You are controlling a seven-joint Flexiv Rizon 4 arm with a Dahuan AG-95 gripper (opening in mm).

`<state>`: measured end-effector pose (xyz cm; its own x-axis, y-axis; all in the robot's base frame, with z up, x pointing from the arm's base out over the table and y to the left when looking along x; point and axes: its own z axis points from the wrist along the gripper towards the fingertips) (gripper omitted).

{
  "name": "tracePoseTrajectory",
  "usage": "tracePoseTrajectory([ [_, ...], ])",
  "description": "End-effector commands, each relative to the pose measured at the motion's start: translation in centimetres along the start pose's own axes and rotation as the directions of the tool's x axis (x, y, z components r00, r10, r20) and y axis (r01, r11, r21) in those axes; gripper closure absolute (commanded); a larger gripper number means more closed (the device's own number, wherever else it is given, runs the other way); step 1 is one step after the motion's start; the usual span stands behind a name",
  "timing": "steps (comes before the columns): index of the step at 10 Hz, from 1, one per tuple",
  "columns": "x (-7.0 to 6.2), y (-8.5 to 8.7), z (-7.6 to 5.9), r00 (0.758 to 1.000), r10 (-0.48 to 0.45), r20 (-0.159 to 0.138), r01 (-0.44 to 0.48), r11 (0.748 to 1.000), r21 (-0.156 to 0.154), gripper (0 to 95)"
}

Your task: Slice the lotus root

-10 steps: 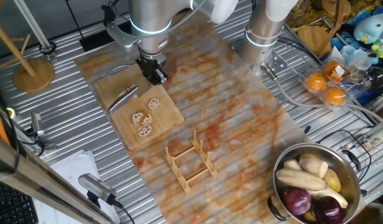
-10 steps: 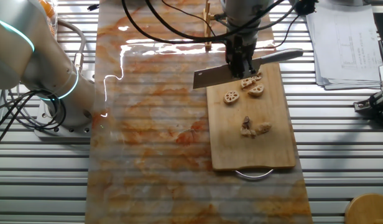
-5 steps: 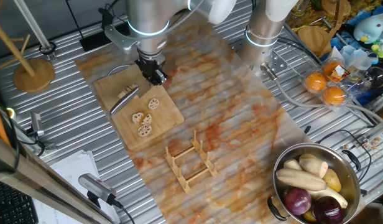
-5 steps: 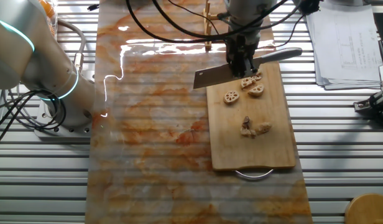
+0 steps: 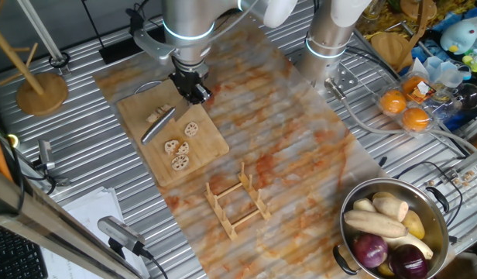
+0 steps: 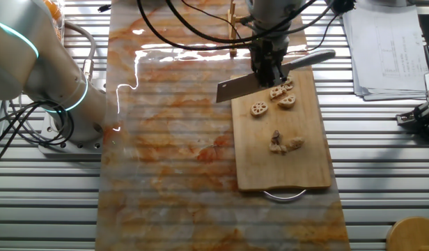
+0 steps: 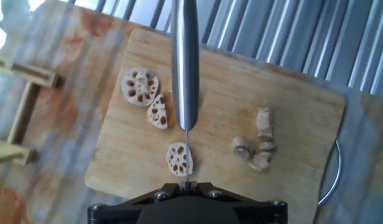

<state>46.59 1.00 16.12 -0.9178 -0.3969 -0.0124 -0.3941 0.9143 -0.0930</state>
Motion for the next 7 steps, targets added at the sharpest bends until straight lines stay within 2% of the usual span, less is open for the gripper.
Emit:
tracePoseTrajectory([
  [1,0.3,0.1,0.3,1.0,0.009,-0.029,-0.008,1.0,0.004,95.0],
  [3,1.4,0.3,1.0,0.999,0.021,-0.028,-0.021,1.0,0.016,95.0],
  [6,3.5,1.0,2.2,0.999,0.026,-0.037,-0.024,0.998,0.056,95.0],
  [7,3.7,1.0,2.4,0.999,0.027,-0.04,-0.025,0.998,0.063,95.0],
])
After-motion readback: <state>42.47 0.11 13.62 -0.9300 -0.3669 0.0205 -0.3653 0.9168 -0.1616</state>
